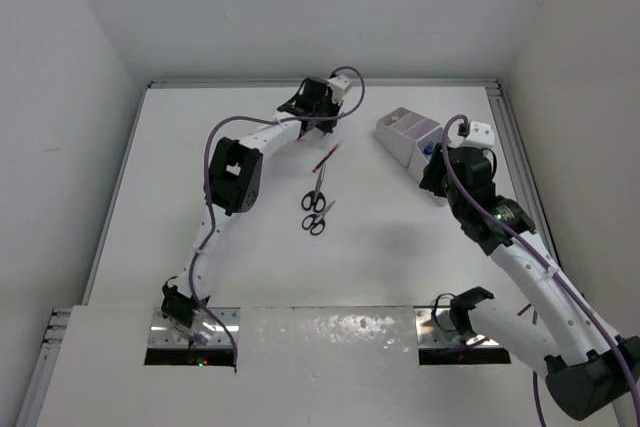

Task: Sort the stationery into containers
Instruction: Pick up the pen from the center of the board, then place the pen in the storage box.

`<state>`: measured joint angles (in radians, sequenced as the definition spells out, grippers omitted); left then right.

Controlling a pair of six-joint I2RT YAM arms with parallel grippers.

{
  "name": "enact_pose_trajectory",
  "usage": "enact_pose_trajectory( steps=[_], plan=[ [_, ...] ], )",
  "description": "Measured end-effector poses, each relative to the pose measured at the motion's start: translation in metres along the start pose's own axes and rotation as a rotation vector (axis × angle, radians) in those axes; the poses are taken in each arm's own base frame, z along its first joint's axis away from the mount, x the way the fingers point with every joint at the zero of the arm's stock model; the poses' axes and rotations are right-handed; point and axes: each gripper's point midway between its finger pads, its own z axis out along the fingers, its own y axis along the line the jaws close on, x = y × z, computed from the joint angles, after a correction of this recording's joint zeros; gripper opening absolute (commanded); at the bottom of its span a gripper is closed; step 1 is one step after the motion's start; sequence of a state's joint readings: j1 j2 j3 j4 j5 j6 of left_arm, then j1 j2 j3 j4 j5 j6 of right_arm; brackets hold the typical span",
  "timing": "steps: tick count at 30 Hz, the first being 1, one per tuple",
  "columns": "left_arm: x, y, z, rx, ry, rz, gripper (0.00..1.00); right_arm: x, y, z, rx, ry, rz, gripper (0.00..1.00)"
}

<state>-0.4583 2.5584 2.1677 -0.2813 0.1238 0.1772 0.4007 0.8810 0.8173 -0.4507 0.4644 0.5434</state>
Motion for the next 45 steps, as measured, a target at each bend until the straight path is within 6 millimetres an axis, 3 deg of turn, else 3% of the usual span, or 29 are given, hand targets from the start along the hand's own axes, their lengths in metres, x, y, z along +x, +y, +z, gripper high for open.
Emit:
enact_pose_trajectory(
  steps=[4,8,11,14,19,23,26,28,36,45],
  plan=[
    [-0.039,-0.009,-0.003,0.051,-0.119,-0.033,0.00,-0.002,0.000,-0.002,-0.002,-0.007,0.008,0.53],
    [-0.119,-0.025,-0.022,0.147,-0.363,-0.067,0.00,-0.005,-0.001,-0.005,-0.004,-0.023,0.019,0.53],
    [-0.166,-0.041,-0.044,0.233,-0.524,-0.089,0.00,-0.007,-0.001,-0.007,-0.006,-0.030,0.025,0.54],
    [-0.208,-0.068,-0.071,0.348,-0.699,-0.086,0.00,-0.007,-0.001,-0.007,-0.006,-0.030,0.025,0.54],
    [-0.241,-0.131,-0.103,0.512,-0.894,-0.049,0.00,-0.005,-0.003,-0.007,-0.002,-0.022,0.019,0.54],
    [-0.243,-0.181,-0.109,0.589,-0.974,-0.036,0.00,0.000,-0.008,-0.009,0.018,-0.004,-0.001,0.54],
    [-0.230,-0.210,-0.097,0.626,-0.973,-0.036,0.00,0.001,-0.014,-0.013,0.034,-0.005,-0.014,0.55],
    [-0.217,-0.219,-0.084,0.632,-0.948,-0.042,0.00,0.000,-0.018,-0.016,0.043,-0.009,-0.021,0.55],
    [-0.187,-0.208,-0.041,0.563,-0.896,-0.091,0.00,0.005,-0.027,-0.021,0.073,0.006,-0.054,0.55],
    [-0.174,-0.199,-0.023,0.517,-0.882,-0.112,0.00,0.009,-0.034,-0.022,0.101,0.024,-0.081,0.56]
  ],
)
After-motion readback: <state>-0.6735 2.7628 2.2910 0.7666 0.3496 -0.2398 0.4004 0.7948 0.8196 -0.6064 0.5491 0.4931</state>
